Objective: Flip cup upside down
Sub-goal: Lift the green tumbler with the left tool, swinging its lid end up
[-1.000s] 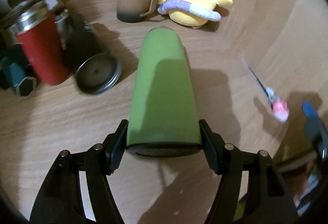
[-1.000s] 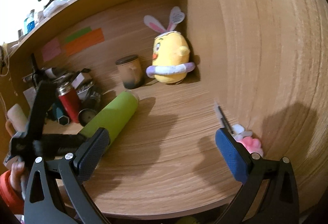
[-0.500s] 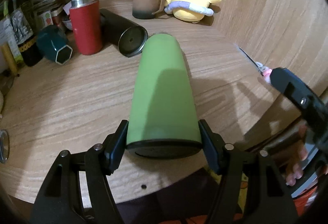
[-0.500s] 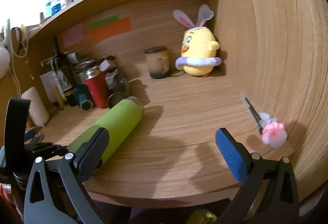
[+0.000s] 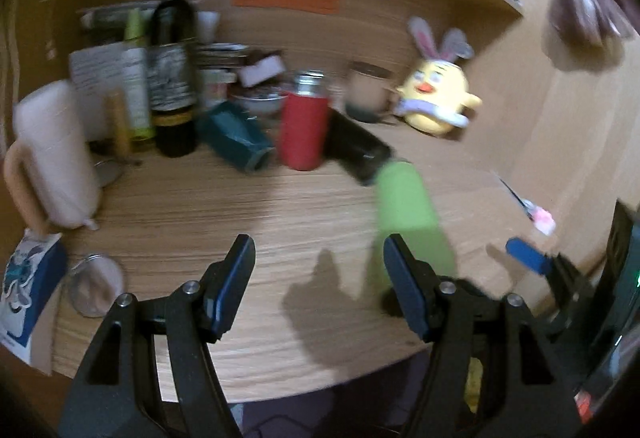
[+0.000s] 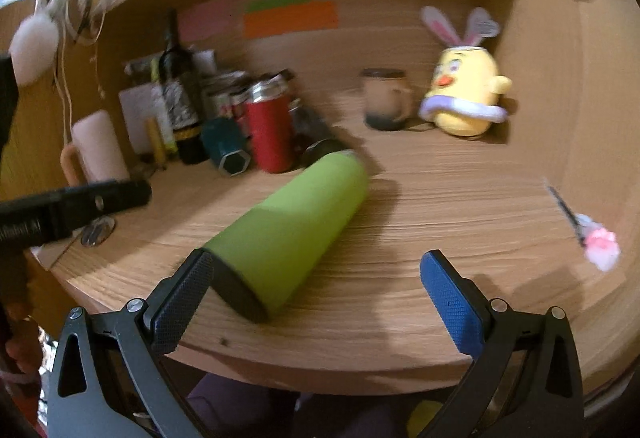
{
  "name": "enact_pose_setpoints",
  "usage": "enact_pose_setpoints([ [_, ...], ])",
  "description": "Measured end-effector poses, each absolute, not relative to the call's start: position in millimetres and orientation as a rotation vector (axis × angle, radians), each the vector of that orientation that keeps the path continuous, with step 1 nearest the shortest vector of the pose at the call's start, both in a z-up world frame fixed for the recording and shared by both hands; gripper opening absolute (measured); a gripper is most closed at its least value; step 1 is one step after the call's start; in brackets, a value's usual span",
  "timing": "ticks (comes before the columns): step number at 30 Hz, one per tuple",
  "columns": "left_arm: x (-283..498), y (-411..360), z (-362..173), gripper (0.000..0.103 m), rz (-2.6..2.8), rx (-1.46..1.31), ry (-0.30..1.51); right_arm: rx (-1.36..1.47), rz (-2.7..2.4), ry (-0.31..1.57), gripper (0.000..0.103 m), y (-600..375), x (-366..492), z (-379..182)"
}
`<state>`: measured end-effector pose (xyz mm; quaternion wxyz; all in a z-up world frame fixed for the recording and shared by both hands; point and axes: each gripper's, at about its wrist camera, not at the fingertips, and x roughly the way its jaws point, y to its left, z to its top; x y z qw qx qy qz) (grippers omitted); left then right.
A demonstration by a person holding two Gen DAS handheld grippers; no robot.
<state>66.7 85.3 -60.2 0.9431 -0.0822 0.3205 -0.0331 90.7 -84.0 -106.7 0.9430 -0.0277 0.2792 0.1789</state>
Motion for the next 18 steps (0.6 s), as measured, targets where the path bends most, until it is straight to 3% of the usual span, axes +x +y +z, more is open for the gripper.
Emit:
enact_pose_setpoints([
  [9,67.1,137.5,-83.5,0.066,-0.025,-0.268,0.669,-0.152,0.262,0.582,0.103,-6.2,108.4,-135.7],
  [18,81.2,150.2,-91.1,0.066,-0.022,-0.289,0.665,-0.152,0.223,0.579,0.103,7.0,117.5,-135.7],
])
